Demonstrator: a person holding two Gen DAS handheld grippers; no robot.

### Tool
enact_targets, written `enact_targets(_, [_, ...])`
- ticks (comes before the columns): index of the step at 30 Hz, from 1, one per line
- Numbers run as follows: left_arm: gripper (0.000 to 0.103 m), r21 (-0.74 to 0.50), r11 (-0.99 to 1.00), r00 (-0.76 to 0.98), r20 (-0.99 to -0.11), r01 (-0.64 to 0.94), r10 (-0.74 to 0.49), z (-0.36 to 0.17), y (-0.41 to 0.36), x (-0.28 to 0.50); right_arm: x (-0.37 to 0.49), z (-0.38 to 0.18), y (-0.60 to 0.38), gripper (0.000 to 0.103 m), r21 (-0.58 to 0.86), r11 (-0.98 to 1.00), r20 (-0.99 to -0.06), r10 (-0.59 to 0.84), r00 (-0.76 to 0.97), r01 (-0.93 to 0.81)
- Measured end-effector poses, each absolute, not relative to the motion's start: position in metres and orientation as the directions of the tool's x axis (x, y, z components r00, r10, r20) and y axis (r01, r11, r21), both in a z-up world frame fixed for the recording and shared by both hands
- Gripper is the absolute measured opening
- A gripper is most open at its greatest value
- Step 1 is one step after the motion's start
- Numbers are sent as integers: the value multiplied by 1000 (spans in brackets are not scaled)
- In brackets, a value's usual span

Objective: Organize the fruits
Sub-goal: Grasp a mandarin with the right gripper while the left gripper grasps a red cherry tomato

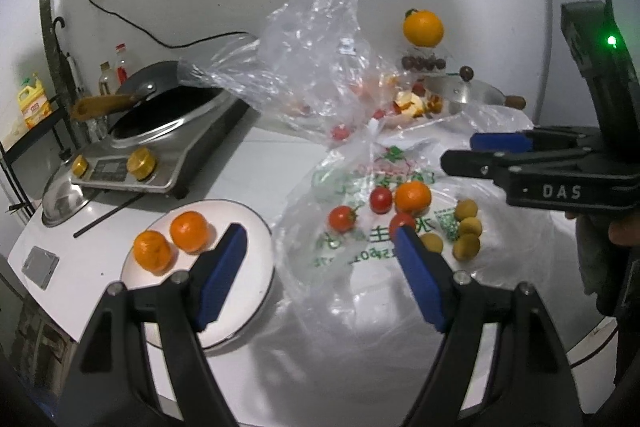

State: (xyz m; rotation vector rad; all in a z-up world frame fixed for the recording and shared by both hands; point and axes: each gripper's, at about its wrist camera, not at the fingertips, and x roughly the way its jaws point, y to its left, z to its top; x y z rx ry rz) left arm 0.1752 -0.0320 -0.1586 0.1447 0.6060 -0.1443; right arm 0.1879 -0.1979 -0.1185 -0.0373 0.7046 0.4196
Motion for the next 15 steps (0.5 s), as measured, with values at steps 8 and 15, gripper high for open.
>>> enact_targets(8, [77, 94, 978, 792, -603, 188, -94, -171, -41, 194, 206, -141, -204, 55, 119, 913, -668, 365, 649, -391])
enact_targets(15, [77, 96, 977, 782, -616, 193, -94, -180, -44, 211, 222, -154, -201, 53, 137, 903, -685, 383, 620, -407])
